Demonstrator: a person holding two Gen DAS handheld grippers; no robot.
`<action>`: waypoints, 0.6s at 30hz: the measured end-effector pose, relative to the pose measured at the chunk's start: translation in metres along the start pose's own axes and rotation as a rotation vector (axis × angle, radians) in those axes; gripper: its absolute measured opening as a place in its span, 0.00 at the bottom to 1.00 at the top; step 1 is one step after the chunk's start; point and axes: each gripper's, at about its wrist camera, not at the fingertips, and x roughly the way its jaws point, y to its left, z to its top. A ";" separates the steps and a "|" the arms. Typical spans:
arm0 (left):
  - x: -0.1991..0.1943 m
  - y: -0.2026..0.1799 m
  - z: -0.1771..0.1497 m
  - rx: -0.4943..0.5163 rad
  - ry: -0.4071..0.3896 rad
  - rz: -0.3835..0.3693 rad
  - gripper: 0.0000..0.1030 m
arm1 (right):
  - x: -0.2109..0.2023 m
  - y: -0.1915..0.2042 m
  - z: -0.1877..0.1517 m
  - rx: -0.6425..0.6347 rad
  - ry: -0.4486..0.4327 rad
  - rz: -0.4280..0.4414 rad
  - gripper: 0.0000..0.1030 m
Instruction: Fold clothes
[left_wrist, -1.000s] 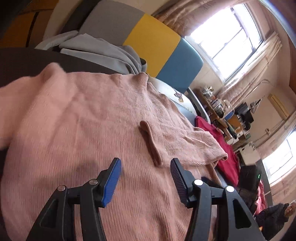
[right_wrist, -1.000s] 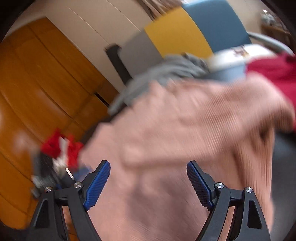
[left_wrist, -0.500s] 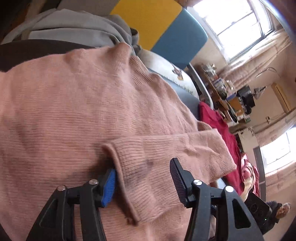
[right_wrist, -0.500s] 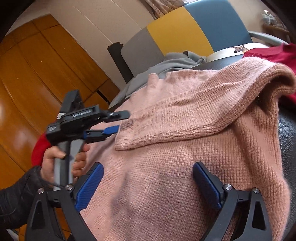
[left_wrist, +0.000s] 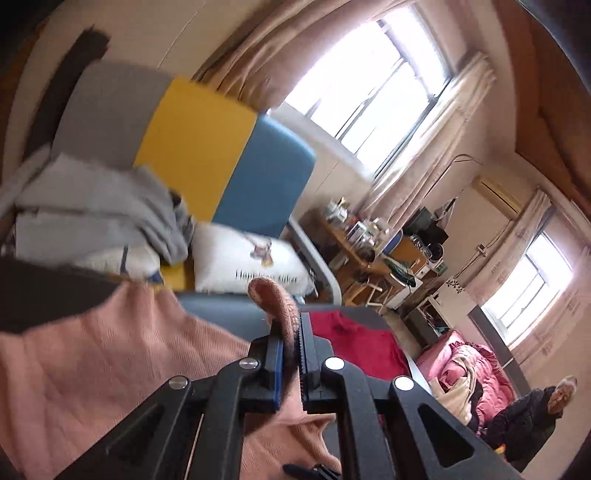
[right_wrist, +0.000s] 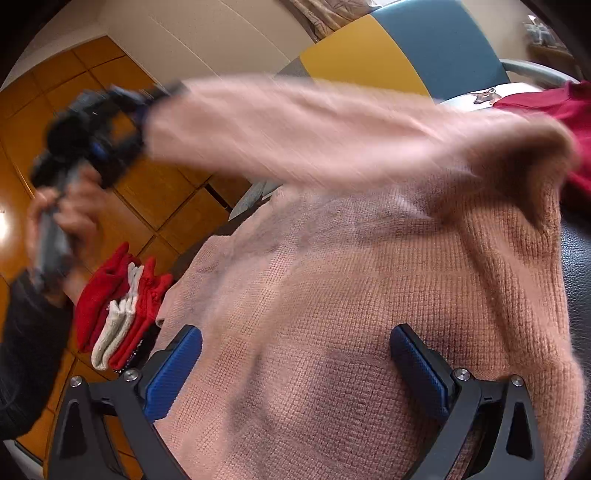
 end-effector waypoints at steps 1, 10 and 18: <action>-0.009 -0.001 0.006 0.012 -0.015 0.012 0.05 | 0.000 0.000 0.000 0.001 -0.001 0.001 1.00; -0.038 0.091 -0.026 -0.102 0.021 0.162 0.05 | -0.004 -0.004 -0.001 0.014 -0.011 0.027 1.00; -0.034 0.219 -0.128 -0.379 0.159 0.274 0.05 | -0.006 -0.008 0.001 0.033 -0.011 0.047 1.00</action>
